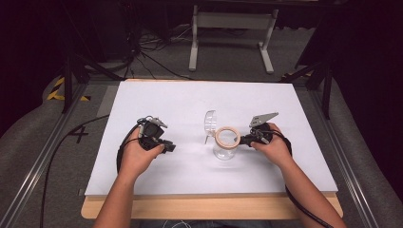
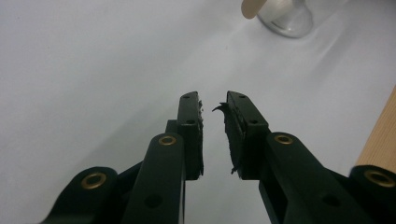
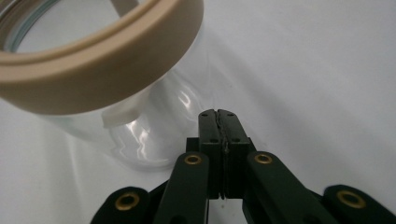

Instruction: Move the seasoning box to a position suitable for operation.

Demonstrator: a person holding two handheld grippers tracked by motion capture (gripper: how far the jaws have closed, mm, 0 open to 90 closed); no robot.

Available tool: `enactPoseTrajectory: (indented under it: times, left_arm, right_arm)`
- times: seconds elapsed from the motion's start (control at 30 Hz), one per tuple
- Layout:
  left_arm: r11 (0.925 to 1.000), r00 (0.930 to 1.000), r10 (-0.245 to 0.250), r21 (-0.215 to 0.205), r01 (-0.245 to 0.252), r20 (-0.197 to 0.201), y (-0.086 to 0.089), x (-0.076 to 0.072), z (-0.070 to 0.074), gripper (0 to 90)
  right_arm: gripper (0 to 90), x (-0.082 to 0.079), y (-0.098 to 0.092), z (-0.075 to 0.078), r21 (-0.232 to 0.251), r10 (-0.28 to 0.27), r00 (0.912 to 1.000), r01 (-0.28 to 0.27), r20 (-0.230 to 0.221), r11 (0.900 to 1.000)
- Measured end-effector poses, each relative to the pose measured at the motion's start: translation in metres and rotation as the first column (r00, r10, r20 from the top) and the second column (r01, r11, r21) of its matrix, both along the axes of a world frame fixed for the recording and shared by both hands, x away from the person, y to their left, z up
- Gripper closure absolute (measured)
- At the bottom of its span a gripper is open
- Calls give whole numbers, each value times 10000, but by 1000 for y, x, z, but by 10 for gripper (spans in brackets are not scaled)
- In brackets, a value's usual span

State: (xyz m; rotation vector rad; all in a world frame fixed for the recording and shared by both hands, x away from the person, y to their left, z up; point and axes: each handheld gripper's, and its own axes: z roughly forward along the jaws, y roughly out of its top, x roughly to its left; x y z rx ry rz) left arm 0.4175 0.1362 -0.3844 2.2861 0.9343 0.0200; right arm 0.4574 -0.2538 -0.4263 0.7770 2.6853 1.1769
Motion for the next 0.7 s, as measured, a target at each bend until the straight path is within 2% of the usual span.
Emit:
enactPoseTrajectory:
  times: [0.33, 0.57, 0.7]
  left_arm:
    - [9995, 9995, -310, -87, 311, 114, -10, 10, 1, 762]
    - [9994, 9996, -260, -238, 263, 124, -13, 11, 2, 766]
    - [9993, 9996, -240, -267, 243, 119, -11, 11, 2, 766]
  right_arm:
    - [895, -20, 6, 2, -288, 484, 9988, -487, -111, 9984]
    - [895, -30, 12, 4, -438, 779, 9968, -787, -190, 9959]
    - [896, -36, 21, 5, -512, 1245, 9916, -1261, -340, 9907]
